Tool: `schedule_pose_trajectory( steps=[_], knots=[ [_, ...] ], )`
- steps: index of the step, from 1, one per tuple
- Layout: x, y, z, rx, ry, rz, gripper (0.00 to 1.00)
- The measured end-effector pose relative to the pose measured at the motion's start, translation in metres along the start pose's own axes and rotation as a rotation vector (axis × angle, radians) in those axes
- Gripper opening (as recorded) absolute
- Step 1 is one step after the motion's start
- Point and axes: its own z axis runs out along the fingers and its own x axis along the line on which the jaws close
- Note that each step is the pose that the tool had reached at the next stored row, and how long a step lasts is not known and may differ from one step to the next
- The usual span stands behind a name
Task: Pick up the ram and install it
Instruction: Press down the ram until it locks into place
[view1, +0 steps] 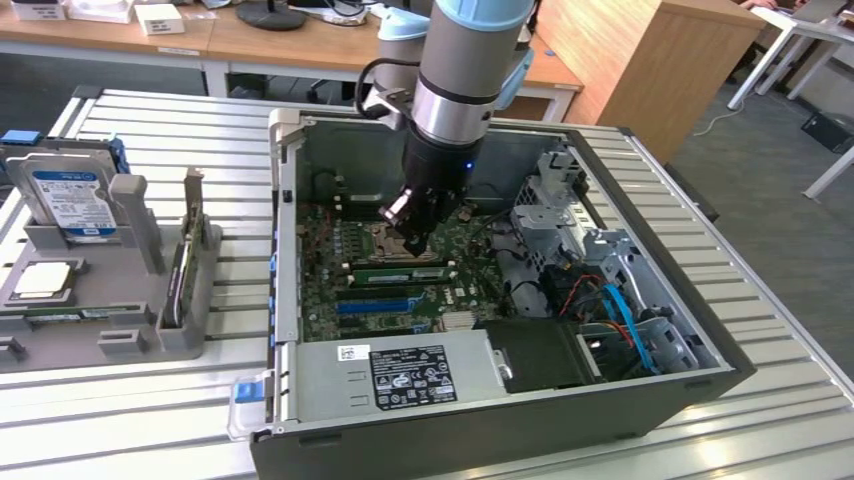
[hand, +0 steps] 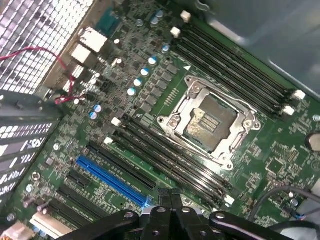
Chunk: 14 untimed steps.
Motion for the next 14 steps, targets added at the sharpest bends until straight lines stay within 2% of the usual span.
schedule_pose_trajectory(
  steps=[14],
  knots=[
    [0.0, 0.0, 0.0005, -0.0022, 0.0016, 0.238, 0.11]
  ],
)
